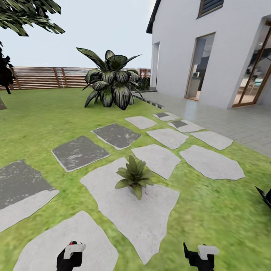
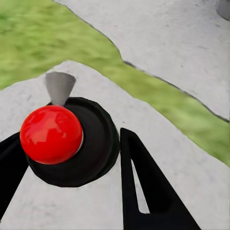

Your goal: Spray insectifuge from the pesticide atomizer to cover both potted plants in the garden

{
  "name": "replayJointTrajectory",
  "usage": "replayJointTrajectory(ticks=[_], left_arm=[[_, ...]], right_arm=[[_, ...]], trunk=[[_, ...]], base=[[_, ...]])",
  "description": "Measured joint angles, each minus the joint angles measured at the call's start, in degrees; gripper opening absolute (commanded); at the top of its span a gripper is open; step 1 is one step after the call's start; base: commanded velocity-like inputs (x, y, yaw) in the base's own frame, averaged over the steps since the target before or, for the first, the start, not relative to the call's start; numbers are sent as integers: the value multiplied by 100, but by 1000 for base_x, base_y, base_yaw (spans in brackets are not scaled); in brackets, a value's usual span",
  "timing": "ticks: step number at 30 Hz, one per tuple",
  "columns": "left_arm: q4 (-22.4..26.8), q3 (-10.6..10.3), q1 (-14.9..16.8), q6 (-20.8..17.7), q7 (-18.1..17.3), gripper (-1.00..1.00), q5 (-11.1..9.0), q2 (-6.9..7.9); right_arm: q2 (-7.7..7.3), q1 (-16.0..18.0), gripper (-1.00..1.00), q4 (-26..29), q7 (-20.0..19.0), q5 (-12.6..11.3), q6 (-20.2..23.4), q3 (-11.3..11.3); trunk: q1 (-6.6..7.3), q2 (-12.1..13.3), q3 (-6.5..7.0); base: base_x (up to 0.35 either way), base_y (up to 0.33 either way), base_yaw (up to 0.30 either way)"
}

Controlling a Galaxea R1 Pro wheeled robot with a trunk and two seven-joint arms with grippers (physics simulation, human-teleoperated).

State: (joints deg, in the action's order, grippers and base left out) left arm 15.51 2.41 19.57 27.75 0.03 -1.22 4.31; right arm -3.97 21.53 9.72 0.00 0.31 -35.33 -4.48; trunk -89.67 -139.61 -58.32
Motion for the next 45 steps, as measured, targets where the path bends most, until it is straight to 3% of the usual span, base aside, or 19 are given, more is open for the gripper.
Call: replayJointTrajectory(ticks=[10, 17, 20, 24, 27, 29, 30, 33, 37, 38, 39, 42, 44, 45], left_arm=[[10, -9, 0, 2, -15, -100, 1, -18], [76, -79, 3, -34, -71, -100, 48, -36], [84, -121, 22, -53, -107, -100, 161, -23], [79, -364, 72, -128, -487, -100, 594, 19], [91, -515, 91, -395, -1086, -100, 1150, 82], [187, -550, 145, -761, -1685, -100, 1569, 183], [230, -554, 181, -866, -1858, -100, 1669, 216], [479, -575, 461, -1442, -2990, -100, 2202, 394], [649, -594, 835, -1945, -4087, -100, 2600, 481], [682, -592, 1030, -2111, -4548, -100, 2803, 497], [708, -590, 1334, -2250, -5223, -100, 3227, 463], [743, -580, 1704, -2421, -6002, -100, 3686, 419], [825, -593, 1766, -2479, -6288, -100, 3767, 417], [903, -598, 1766, -2508, -6474, -100, 3899, 417]], right_arm=[[0, -2, 100, 8, -3, 10, 2, 5], [-10, 3, 100, 25, -33, 55, 35, 57], [-29, 5, 100, 56, -44, 245, 40, 289], [-42, 6, 100, 205, -55, 715, 44, 665], [-39, 7, 100, 472, -131, 1123, 50, 878], [-38, 7, 100, 712, -458, 1428, 76, 999], [-38, 7, 100, 778, -592, 1498, 105, 1019], [-40, 8, 100, 1287, -1513, 1792, 630, 1088], [-39, 8, 100, 2018, -2375, 1886, 1454, 1101], [-39, 9, 100, 2381, -2809, 1928, 1776, 1105], [-38, 10, 100, 2885, -3534, 2098, 2148, 1109], [-15, 23, 100, 3364, -4239, 2435, 2615, 1119], [7, 30, 100, 3563, -4450, 2547, 2776, 1130], [141, 33, -100, 3734, -4840, 2631, 2857, 1219]], trunk=[[0, 0, 0], [-3, 0, 0], [-3, 0, 0], [-4, 0, 0], [-4, 0, 0], [-3, 0, 0], [-3, 0, 0], [-3, 0, 1], [-3, 0, 1], [-3, 0, 2], [-3, 0, 2], [-3, 0, 1], [-3, 0, 0], [-3, 0, 0]], base=[[329, -40, 0], [96, -35, 0], [12, -4, 0], [4, -1, 0], [1, 0, 0], [0, 0, 0], [0, 0, 0], [0, 0, 0], [0, 0, 0], [0, 0, 0], [0, 0, 0], [0, 0, 0], [0, 0, 0], [0, 0, 0]])
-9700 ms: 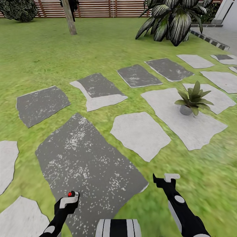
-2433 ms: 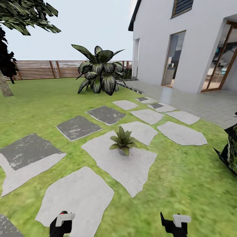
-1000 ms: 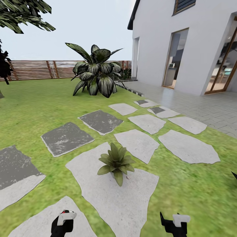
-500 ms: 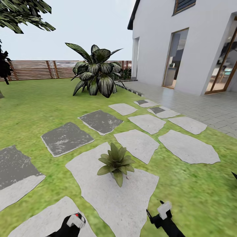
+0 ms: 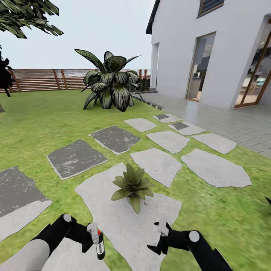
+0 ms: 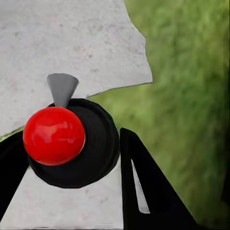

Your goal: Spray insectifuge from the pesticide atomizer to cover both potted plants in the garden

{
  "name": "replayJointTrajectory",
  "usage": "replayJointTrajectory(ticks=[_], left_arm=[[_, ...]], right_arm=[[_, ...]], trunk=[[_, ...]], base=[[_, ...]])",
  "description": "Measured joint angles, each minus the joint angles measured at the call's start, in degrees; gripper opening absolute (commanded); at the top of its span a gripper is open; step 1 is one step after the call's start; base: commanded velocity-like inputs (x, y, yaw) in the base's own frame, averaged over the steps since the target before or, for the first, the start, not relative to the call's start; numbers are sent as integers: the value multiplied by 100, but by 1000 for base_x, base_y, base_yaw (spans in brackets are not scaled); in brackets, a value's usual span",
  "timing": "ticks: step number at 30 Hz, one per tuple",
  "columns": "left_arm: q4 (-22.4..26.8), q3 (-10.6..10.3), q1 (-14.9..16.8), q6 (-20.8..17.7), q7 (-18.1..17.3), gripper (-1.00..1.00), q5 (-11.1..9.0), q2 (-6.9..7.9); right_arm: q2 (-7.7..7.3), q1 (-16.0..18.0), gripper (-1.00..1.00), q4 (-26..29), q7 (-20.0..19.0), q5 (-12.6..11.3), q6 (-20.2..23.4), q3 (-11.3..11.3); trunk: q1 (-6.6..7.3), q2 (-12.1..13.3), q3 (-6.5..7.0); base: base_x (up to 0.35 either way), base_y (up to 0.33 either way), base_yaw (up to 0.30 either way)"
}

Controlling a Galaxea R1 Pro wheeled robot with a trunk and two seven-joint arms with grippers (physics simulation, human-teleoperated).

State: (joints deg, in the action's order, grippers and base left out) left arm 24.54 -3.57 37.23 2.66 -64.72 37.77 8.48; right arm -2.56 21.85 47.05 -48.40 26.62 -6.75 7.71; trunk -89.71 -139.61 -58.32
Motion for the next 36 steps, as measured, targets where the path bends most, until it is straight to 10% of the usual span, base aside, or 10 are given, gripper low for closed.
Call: replayJointTrajectory(ticks=[20, 36], left_arm=[[371, -641, -51, 24, 20, -100, 410, -448], [499, -964, -56, 42, -5, -100, 496, -797]], right_arm=[[677, 43, -100, 53, -144, 257, 209, 361], [720, 115, -100, 136, -143, 258, 213, 361]], trunk=[[0, 0, 0], [0, 0, 0]], base=[[0, 0, 0], [0, 0, 0]])
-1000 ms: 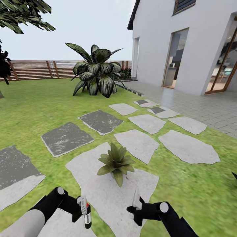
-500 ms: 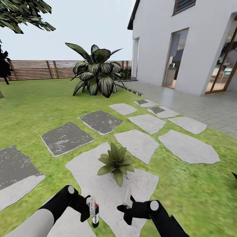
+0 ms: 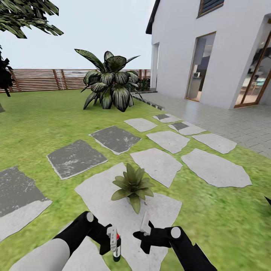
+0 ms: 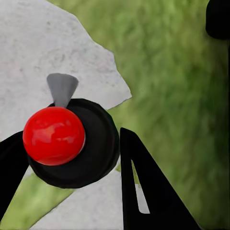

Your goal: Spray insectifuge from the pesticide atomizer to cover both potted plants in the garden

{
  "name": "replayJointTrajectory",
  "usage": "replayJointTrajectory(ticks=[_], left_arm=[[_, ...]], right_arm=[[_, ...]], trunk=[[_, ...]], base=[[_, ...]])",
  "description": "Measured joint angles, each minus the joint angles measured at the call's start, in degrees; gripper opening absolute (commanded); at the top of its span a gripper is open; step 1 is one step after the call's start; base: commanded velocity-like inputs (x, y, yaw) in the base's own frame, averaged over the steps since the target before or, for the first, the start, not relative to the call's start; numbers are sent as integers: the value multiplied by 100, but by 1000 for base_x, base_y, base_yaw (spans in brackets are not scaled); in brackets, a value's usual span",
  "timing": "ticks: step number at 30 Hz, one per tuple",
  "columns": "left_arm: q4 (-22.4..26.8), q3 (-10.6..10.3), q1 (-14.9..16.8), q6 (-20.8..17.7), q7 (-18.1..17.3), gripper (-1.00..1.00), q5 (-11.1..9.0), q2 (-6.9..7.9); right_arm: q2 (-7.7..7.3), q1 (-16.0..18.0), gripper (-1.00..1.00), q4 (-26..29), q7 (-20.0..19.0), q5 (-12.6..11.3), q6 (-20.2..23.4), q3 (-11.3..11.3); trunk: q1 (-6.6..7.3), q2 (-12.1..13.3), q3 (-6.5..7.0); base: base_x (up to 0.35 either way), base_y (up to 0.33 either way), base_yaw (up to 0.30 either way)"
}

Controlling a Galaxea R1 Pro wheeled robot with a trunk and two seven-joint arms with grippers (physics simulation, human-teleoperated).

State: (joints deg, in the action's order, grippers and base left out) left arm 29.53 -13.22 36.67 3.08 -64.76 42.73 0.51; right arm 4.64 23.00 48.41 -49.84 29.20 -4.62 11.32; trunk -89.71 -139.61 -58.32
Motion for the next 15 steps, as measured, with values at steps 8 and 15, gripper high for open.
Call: replayJointTrajectory(ticks=[8, 15], left_arm=[[83, -45, 5, -9, 26, -100, -13, -98], [201, -43, -4, -20, 35, -100, -11, -120]], right_arm=[[0, 0, -100, 35, 0, -6, 0, 0], [0, 0, -100, 82, 0, -9, 0, 0]], trunk=[[0, 0, 0], [0, 0, 0]], base=[[0, 0, 0], [0, 0, 0]])
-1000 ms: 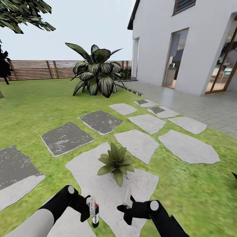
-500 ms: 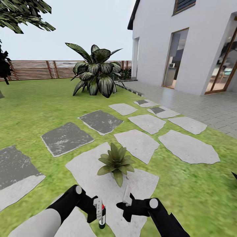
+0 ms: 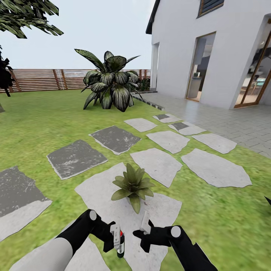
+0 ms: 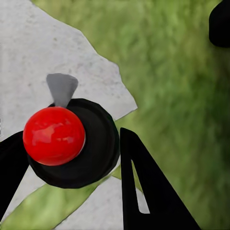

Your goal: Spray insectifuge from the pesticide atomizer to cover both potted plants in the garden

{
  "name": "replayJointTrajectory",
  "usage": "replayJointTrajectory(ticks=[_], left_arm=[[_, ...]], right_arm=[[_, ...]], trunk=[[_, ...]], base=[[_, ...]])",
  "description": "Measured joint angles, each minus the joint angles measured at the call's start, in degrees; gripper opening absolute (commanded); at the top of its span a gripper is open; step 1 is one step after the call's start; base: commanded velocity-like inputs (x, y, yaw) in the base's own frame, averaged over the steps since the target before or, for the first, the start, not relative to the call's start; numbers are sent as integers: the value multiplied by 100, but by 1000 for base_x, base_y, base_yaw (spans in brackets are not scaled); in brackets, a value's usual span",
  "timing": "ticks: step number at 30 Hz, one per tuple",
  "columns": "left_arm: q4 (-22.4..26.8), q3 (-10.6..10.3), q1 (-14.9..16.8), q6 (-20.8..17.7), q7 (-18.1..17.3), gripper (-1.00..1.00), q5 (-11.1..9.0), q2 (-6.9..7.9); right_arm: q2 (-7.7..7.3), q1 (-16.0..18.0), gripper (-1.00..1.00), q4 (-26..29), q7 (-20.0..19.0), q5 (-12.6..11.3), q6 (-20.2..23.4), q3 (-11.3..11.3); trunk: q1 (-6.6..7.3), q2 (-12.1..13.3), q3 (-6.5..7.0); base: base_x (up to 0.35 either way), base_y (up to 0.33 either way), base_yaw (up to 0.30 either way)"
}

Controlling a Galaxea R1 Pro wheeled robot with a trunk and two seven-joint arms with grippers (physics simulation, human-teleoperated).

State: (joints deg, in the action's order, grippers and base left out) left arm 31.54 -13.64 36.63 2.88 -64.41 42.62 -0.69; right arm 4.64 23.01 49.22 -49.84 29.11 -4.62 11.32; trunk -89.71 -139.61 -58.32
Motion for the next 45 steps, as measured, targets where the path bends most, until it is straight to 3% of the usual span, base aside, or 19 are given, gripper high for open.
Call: replayJointTrajectory(ticks=[13, 36, 45], left_arm=[[4, 9, -1, 34, 24, -100, -20, -5], [159, 26, 0, 20, 19, -100, -69, -292], [162, 25, -9, 21, 0, -100, -66, -325]], right_arm=[[9, 0, -100, 109, 0, -9, 1, 0], [9, 0, -100, 110, 0, -9, 0, 0], [9, 0, -100, 110, 0, -9, 0, 0]], trunk=[[0, 0, 0], [0, 0, 0], [0, 0, 0]], base=[[0, 0, 0], [0, 0, 0], [0, 0, 0]])
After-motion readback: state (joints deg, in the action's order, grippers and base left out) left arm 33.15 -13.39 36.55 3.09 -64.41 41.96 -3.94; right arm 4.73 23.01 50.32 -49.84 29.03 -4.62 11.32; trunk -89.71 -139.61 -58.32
